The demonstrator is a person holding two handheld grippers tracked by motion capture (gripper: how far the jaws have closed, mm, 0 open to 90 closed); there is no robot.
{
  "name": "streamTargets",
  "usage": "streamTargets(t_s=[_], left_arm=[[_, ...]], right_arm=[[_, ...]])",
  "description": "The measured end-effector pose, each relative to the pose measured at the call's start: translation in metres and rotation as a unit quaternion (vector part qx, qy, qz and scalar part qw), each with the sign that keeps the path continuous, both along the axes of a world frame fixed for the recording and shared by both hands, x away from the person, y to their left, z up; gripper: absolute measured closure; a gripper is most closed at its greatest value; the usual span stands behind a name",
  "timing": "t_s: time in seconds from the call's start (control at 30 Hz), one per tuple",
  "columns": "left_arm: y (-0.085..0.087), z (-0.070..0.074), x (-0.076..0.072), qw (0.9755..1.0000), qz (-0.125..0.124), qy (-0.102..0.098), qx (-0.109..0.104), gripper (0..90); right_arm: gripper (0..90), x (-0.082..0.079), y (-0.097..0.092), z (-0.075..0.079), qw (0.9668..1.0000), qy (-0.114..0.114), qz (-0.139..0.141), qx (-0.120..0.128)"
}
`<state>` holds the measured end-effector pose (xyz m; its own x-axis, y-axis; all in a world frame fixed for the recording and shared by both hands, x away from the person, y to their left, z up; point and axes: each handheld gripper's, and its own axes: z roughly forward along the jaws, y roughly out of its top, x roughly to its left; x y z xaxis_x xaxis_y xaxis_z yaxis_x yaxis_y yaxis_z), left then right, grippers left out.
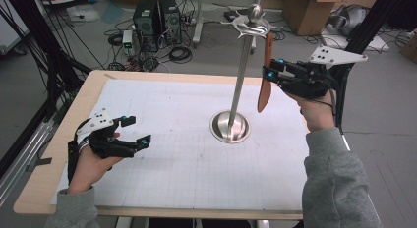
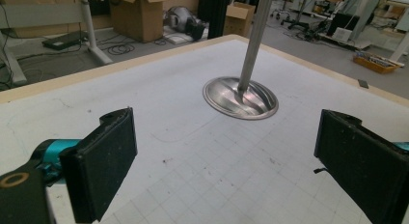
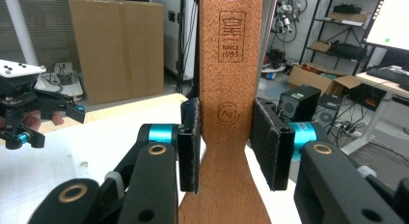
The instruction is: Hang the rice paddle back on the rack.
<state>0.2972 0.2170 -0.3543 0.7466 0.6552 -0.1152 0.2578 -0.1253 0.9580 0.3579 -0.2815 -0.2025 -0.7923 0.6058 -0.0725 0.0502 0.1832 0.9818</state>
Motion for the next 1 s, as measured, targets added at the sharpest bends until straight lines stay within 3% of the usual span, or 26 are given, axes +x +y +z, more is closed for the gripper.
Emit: streamTargets(t_s=[1.0], left_arm=[[-0.0006,-0.0010,0.0002,1.0000,0.001,0.002,0.001,8.2]], right_arm=[[65.1,0.0034,0.0070,-0.0060,0.9999,0.001,-0.014,0.000]])
